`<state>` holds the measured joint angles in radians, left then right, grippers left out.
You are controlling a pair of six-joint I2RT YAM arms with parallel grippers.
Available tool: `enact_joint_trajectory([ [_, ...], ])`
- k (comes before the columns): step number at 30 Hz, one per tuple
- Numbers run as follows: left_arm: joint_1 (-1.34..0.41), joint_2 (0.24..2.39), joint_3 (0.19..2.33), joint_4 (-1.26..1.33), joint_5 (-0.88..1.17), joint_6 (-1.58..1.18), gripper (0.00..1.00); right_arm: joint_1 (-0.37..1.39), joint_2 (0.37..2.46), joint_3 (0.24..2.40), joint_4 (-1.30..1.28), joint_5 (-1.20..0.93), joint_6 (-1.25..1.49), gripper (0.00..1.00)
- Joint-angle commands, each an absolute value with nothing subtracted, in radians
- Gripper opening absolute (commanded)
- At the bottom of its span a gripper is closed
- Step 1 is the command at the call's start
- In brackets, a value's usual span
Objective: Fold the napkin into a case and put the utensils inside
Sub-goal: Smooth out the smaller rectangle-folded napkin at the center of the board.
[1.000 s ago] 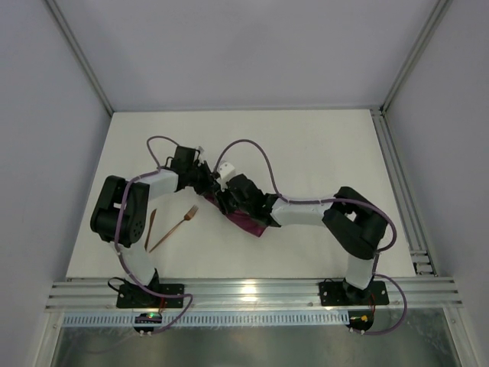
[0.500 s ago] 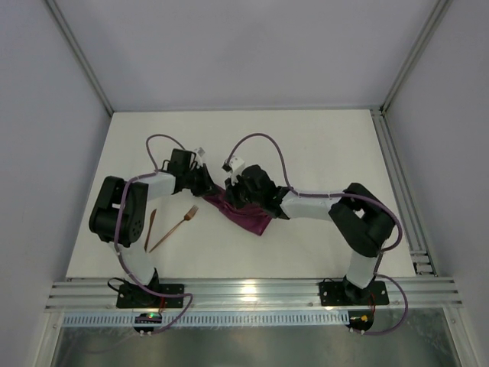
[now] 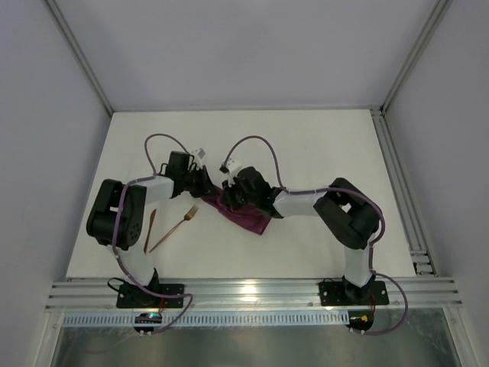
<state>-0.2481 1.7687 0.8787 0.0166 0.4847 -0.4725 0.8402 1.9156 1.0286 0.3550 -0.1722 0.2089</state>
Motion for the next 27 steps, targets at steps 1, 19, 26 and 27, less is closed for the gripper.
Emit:
enact_joint_trajectory([
  [1, -0.242, 1.733, 0.859, 0.038, 0.477, -0.423, 0.00, 0.831, 1.884, 1.072, 0.417, -0.163, 0.207, 0.03],
  [19, -0.242, 1.746, 0.857, 0.051, 0.489, -0.420, 0.00, 0.841, 2.063, 1.124, 0.423, -0.183, 0.305, 0.03],
  [26, -0.244, 1.756, 0.908, -0.023, 0.459, -0.420, 0.19, 0.844, 2.069, 1.117, 0.388, -0.117, 0.319, 0.03],
  [27, -0.241, 1.756, 0.922, -0.050, 0.451, -0.417, 0.25, 0.844, 2.068, 1.117, 0.381, -0.109, 0.321, 0.03],
])
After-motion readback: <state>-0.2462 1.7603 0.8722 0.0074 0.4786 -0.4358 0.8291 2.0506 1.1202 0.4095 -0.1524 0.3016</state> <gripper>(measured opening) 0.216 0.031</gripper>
